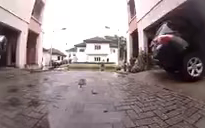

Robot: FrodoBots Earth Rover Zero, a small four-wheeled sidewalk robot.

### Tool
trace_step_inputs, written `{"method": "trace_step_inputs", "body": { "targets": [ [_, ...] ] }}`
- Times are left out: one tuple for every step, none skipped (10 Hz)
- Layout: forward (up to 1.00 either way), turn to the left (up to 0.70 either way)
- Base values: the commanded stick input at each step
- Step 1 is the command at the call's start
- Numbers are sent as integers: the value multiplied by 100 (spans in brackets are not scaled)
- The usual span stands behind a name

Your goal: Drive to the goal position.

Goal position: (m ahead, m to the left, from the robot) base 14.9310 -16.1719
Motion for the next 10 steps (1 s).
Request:
{"method": "trace_step_inputs", "body": {
  "targets": [
    [50,0],
    [50,0],
    [50,0],
    [50,0],
    [50,0],
    [50,0],
    [50,0],
    [50,0],
    [50,0],
    [50,0]
  ]
}}
